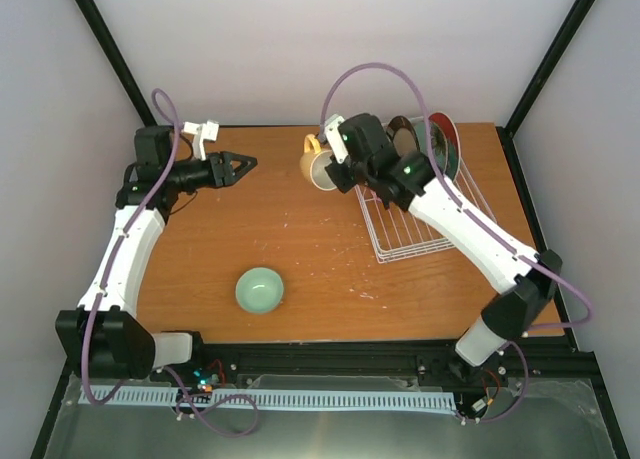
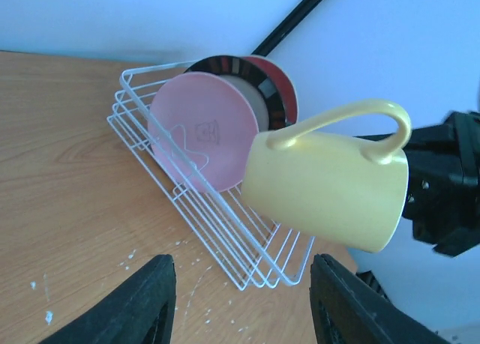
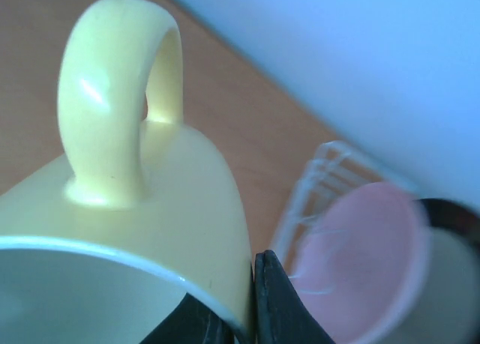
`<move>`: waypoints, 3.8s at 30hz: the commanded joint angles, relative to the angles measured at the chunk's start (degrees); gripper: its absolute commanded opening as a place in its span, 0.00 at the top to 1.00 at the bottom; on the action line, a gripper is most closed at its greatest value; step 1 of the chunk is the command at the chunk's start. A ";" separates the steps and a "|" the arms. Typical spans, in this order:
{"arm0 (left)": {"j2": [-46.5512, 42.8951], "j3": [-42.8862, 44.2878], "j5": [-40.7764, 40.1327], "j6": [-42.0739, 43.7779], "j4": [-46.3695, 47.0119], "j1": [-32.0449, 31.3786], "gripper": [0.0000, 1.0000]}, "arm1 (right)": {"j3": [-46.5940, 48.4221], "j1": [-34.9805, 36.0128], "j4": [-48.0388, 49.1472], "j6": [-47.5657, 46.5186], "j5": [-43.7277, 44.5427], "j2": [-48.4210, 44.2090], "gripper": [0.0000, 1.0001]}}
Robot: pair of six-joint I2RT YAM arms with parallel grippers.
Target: Load the mixed dishes into the dish rack
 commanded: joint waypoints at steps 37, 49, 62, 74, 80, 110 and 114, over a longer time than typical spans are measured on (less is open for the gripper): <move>24.29 47.00 12.56 -18.15 -29.08 -11.96 0.49 | -39.47 7.18 75.89 -90.12 16.21 -19.73 0.97; 26.20 46.70 10.56 -16.40 -32.67 -14.89 0.49 | -37.09 6.80 78.52 -90.50 14.71 -15.84 0.97; 29.99 51.48 5.98 -10.96 -40.50 -16.32 0.54 | -35.52 6.49 80.00 -90.63 15.60 -14.26 0.97; 34.00 61.79 2.08 -8.64 -46.59 -16.06 0.54 | -35.38 5.70 79.32 -90.36 16.43 -15.14 0.97; 34.04 61.24 0.40 -7.62 -48.28 -16.05 0.53 | -35.02 5.37 79.74 -90.59 16.36 -15.04 0.97; 34.47 57.28 10.98 -12.59 -37.58 -17.92 0.99 | -34.85 5.96 83.00 -89.42 15.80 -11.81 0.97; 34.15 57.75 11.03 -12.50 -36.36 -17.97 0.99 | -34.72 5.99 83.45 -89.17 16.13 -11.46 0.96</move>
